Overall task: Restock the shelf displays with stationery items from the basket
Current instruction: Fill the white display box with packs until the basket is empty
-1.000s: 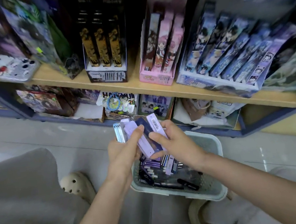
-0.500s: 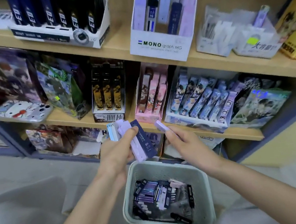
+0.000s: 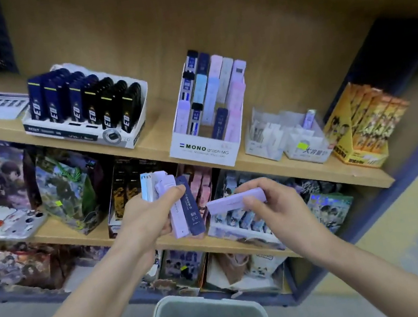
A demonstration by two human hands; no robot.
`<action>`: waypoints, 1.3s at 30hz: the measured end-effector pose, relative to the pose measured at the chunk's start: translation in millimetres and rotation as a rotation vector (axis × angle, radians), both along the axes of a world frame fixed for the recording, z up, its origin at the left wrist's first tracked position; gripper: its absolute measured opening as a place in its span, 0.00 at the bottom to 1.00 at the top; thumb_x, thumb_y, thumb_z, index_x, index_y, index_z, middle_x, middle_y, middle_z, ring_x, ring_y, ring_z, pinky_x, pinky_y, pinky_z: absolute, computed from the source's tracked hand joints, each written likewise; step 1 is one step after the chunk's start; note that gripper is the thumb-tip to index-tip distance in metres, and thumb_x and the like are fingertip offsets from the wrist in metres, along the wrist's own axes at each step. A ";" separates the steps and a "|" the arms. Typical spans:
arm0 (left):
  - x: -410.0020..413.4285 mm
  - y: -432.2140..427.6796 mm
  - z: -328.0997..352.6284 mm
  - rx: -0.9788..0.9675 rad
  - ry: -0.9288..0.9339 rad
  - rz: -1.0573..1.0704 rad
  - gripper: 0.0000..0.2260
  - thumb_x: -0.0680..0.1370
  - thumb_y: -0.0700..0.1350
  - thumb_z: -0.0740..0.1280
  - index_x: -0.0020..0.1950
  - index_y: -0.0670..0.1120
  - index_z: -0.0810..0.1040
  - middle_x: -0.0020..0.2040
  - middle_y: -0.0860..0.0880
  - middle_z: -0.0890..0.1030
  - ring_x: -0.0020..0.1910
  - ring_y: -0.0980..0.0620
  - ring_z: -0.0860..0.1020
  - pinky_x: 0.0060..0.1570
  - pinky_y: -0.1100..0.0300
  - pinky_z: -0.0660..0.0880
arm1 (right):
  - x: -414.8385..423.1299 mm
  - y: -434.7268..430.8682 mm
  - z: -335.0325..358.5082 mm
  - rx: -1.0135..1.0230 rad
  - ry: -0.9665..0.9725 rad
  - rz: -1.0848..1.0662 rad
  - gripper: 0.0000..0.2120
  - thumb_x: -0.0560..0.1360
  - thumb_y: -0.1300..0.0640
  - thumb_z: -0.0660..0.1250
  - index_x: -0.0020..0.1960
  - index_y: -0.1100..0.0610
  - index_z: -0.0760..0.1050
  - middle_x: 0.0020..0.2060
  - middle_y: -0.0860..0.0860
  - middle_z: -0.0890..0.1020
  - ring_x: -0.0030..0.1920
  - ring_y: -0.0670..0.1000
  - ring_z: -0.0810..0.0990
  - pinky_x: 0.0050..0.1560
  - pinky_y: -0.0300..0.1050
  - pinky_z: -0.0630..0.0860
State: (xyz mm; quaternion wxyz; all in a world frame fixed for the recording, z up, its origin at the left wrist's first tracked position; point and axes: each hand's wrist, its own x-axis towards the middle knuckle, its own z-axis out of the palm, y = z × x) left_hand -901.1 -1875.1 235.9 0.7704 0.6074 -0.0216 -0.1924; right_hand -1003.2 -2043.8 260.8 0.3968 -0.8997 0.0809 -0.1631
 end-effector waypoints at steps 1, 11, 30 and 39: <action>4.3 -0.6 2.9 -0.002 -0.016 0.000 0.06 0.77 0.42 0.68 0.41 0.44 0.74 0.17 0.57 0.71 0.15 0.61 0.67 0.20 0.70 0.64 | 1.7 -2.2 8.0 -0.023 -0.013 0.000 0.09 0.79 0.56 0.61 0.48 0.43 0.75 0.39 0.53 0.80 0.37 0.59 0.73 0.35 0.49 0.71; 33.4 2.8 15.3 -0.089 -0.055 0.058 0.05 0.76 0.42 0.69 0.42 0.46 0.75 0.25 0.55 0.77 0.21 0.61 0.72 0.26 0.63 0.67 | 66.4 -26.1 92.5 -0.179 -0.333 -0.171 0.07 0.79 0.61 0.62 0.46 0.52 0.76 0.38 0.46 0.81 0.34 0.42 0.79 0.39 0.32 0.76; 44.4 16.0 6.6 -0.060 0.021 0.093 0.03 0.74 0.41 0.71 0.42 0.45 0.78 0.31 0.48 0.80 0.29 0.53 0.77 0.31 0.61 0.74 | 119.3 -30.6 105.7 -0.623 -0.107 -0.107 0.06 0.78 0.60 0.65 0.51 0.56 0.80 0.36 0.44 0.77 0.36 0.44 0.75 0.39 0.37 0.70; 41.6 13.8 6.3 -0.046 0.023 0.082 0.04 0.75 0.42 0.71 0.41 0.45 0.77 0.31 0.48 0.80 0.26 0.55 0.76 0.26 0.65 0.70 | 120.1 -36.9 96.8 -0.679 -0.104 -0.120 0.05 0.79 0.60 0.61 0.50 0.55 0.76 0.42 0.48 0.76 0.41 0.48 0.75 0.44 0.39 0.69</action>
